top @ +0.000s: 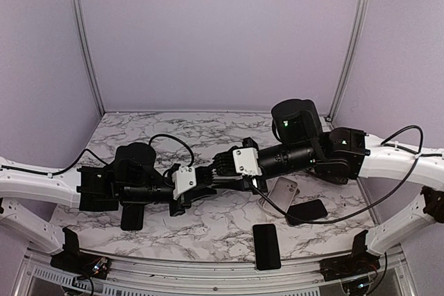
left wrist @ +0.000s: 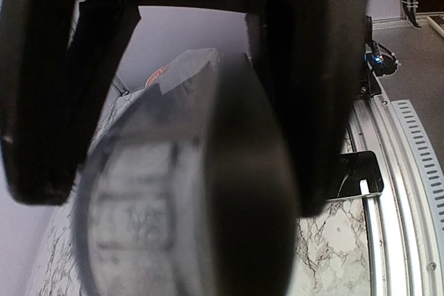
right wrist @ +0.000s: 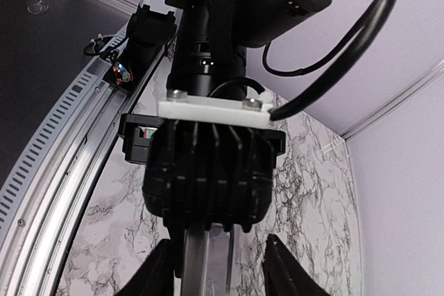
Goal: Put the phone into the phone case
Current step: Press the phone onto the phone case.
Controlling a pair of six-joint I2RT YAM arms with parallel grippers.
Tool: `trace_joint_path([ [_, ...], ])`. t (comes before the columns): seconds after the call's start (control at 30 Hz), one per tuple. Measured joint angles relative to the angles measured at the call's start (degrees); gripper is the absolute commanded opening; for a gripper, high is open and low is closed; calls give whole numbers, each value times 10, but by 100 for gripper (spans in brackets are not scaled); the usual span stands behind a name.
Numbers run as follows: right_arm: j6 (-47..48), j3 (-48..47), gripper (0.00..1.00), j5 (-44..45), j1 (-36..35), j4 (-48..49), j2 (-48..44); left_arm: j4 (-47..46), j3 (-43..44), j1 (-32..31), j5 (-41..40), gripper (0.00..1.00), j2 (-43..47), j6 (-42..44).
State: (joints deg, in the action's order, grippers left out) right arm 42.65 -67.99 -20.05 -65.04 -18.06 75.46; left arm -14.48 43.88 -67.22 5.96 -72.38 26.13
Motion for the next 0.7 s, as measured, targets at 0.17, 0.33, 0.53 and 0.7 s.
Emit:
trace_joint_path([
  [0.17, -9, 0, 1, 0, 0, -3, 7, 2, 2, -1, -7, 0, 0, 0],
  [0.33, -18, 0, 0, -2, -1, -5, 7, 2, 3, -1, -15, 0, 0, 5],
  [0.53, -32, 5, 63, 9, -1, 5, 5, 4, 3, -1, -12, 0, 0, 0],
  [0.7, -67, 38, 87, 28, 13, 50, -17, 6, 3, -3, 14, 0, 2, -28],
])
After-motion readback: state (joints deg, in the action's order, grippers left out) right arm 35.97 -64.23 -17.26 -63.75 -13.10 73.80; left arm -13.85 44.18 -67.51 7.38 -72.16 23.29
